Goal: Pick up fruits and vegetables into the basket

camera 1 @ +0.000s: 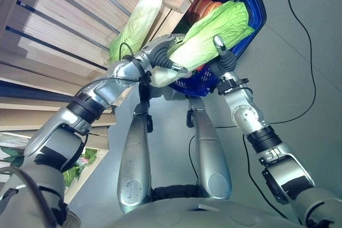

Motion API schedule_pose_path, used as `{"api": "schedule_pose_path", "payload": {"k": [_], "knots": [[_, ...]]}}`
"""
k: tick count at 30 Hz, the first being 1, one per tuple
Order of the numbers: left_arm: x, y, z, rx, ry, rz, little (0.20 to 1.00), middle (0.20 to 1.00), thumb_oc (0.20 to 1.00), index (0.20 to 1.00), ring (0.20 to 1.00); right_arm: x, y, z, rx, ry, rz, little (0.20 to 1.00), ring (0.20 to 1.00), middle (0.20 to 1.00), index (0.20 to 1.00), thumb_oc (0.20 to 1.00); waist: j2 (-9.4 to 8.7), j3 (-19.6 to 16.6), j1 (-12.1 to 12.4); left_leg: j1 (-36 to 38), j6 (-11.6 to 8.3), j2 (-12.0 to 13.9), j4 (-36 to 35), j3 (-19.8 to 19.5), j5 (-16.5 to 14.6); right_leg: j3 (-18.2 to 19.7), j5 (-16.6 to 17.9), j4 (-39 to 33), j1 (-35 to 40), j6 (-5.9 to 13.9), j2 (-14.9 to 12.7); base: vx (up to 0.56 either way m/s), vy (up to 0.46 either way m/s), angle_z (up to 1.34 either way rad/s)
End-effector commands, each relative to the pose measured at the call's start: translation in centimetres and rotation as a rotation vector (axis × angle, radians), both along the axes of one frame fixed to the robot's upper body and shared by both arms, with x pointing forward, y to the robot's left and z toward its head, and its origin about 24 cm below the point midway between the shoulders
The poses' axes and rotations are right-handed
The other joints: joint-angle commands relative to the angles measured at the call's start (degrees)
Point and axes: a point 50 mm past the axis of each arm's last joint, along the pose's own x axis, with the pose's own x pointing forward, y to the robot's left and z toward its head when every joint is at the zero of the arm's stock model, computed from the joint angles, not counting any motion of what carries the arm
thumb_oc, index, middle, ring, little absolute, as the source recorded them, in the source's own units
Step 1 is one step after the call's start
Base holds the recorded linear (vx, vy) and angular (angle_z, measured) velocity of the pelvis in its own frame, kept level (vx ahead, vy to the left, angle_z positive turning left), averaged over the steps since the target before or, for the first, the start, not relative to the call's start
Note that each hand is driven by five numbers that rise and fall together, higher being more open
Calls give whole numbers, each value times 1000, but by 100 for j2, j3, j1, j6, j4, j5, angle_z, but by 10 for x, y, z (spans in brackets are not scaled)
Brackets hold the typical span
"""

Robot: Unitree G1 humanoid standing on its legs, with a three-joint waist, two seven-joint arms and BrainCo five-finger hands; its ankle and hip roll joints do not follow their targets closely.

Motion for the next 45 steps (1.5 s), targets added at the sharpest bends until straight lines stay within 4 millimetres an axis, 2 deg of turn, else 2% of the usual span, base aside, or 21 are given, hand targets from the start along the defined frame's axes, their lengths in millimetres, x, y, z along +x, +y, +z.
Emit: {"api": "schedule_pose_path", "payload": {"k": [1,6,16,24,29,32,35,45], "knots": [[-5,8,4,-200,-99,66,1000,1000,1000,1000,1000,-18,14,50,100,-275,109,200,200,200,200,200,142,-21,61,197,-19,-59,-624,81,309,-404,-567,440,386,264,158,2,-15,4],[-8,19,5,-436,-146,133,1000,1000,1000,1000,1000,-18,16,48,113,-276,97,200,200,200,200,200,105,-21,124,216,-11,-87,-637,25,300,-427,-586,450,405,255,176,2,-12,1],[-5,34,0,-682,-134,281,1000,1000,1000,1000,1000,-18,17,50,94,-279,34,200,200,200,200,200,93,-21,166,223,1,-128,-648,-18,303,-450,-607,462,408,220,189,-1,-6,2],[0,54,0,-803,-125,379,1000,1000,1000,1000,1000,-6,-9,53,24,-243,-147,200,200,200,200,200,103,-21,164,187,-16,-134,-601,-15,303,-454,-633,515,386,199,196,0,0,0],[6,65,2,-818,-136,428,1000,1000,1000,1000,1000,10,-34,42,-61,-129,-300,200,200,200,200,200,146,-21,156,144,-30,-139,-544,-9,290,-445,-654,588,331,192,200,0,0,0],[8,68,1,-823,-134,442,1000,1000,1000,1000,1000,15,-44,36,-84,-89,-361,200,200,200,200,200,168,-21,160,128,-29,-141,-532,-10,285,-449,-660,608,310,189,197,0,0,0],[10,72,1,-833,-130,460,1000,1000,1000,1000,1000,24,-63,28,-117,-20,-457,200,200,200,200,200,225,-21,162,85,-28,-147,-549,-4,325,-448,-625,596,258,184,190,0,0,0],[19,73,6,-835,-117,463,1000,1000,1000,1000,1000,44,-101,21,-215,137,-682,200,200,200,200,200,367,-21,234,6,-41,-178,-432,-23,289,-469,-672,727,181,179,163,0,0,0]]}}
